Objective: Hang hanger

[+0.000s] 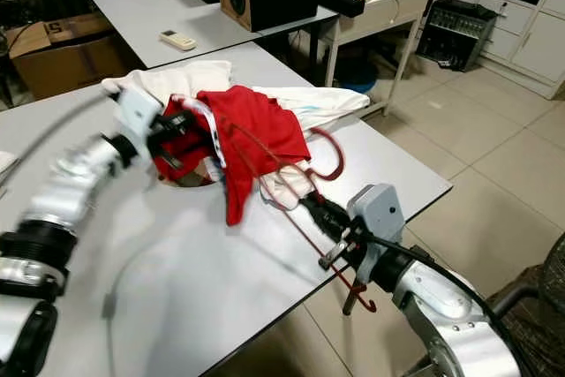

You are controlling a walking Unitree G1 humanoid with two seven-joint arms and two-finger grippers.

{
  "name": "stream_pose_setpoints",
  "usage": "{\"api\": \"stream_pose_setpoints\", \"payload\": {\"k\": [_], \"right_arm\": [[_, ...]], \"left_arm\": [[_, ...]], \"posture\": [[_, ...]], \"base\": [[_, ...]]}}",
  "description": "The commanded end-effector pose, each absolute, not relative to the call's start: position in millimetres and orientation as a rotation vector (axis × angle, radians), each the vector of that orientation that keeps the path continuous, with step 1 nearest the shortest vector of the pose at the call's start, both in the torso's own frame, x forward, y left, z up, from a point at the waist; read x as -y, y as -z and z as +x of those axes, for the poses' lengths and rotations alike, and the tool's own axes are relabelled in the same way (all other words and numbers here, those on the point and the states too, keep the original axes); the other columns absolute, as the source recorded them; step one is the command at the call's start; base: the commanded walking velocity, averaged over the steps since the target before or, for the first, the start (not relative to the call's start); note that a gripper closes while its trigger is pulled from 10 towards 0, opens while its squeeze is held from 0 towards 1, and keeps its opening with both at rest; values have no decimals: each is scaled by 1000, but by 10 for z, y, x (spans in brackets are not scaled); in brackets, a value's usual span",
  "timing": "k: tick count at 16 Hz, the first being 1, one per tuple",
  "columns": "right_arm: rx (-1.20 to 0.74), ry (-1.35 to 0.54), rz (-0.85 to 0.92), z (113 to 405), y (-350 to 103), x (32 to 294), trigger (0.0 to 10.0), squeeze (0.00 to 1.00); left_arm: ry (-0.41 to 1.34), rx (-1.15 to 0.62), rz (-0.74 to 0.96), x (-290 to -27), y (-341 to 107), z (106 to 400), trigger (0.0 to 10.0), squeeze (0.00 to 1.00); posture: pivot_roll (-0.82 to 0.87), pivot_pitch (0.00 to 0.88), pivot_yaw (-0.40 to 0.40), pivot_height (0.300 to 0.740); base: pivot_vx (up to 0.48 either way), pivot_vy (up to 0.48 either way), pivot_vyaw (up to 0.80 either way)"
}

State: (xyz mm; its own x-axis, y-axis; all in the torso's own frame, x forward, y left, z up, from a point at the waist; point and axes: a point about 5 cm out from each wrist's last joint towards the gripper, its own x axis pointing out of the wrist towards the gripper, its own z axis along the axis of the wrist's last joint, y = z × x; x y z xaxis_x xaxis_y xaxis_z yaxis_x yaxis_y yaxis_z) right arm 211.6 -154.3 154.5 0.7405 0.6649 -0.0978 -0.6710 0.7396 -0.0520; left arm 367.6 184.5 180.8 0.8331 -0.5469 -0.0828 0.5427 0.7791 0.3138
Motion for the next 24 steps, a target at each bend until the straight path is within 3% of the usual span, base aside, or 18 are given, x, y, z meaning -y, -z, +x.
{"api": "stream_pose_setpoints", "payload": {"k": [1, 3, 6, 9, 12, 15, 19, 24], "right_arm": [[-81, -773, -80, 2073, -1563, 1531, 10000, 0], [-115, -818, -89, 2008, -1566, 1592, 10000, 0], [-101, -830, -87, 2020, -1612, 1632, 10000, 0], [-93, -553, -156, 2280, -1596, 1925, 10000, 0], [61, -285, -55, 2458, -1836, 2274, 10000, 0], [65, -332, -71, 2421, -1855, 2280, 10000, 0], [42, -779, 22, 2145, -1895, 1768, 10000, 0], [-63, -892, 42, 2053, -1715, 1593, 10000, 0]], "left_arm": [[582, 40, 317, -1911, -1927, 3667, 0, 0], [661, 104, 325, -2024, -2351, 3554, 0, 0], [743, 104, 373, -2061, -2528, 3448, 0, 0], [848, 55, 445, -2107, -2554, 3278, 0, 0], [744, 45, 454, -2310, -2621, 3245, 0, 0], [719, 36, 422, -2380, -2612, 3234, 0, 0], [703, 48, 383, -2252, -2580, 3276, 0, 0], [784, 59, 348, -2040, -2561, 3271, 0, 0]], "posture": [[-145, 0, 40, 727], [-145, 0, 42, 727], [-138, 0, 44, 727], [-134, 0, 45, 727], [-130, 0, 41, 727], [-130, 0, 41, 727], [-131, 0, 47, 727], [-127, 0, 53, 727]], "base": [[0, 0, 0], [0, 0, 0], [0, 0, 0], [0, 0, 0], [0, 0, 0], [0, 0, 0], [0, 0, 0], [0, 0, 0]]}}
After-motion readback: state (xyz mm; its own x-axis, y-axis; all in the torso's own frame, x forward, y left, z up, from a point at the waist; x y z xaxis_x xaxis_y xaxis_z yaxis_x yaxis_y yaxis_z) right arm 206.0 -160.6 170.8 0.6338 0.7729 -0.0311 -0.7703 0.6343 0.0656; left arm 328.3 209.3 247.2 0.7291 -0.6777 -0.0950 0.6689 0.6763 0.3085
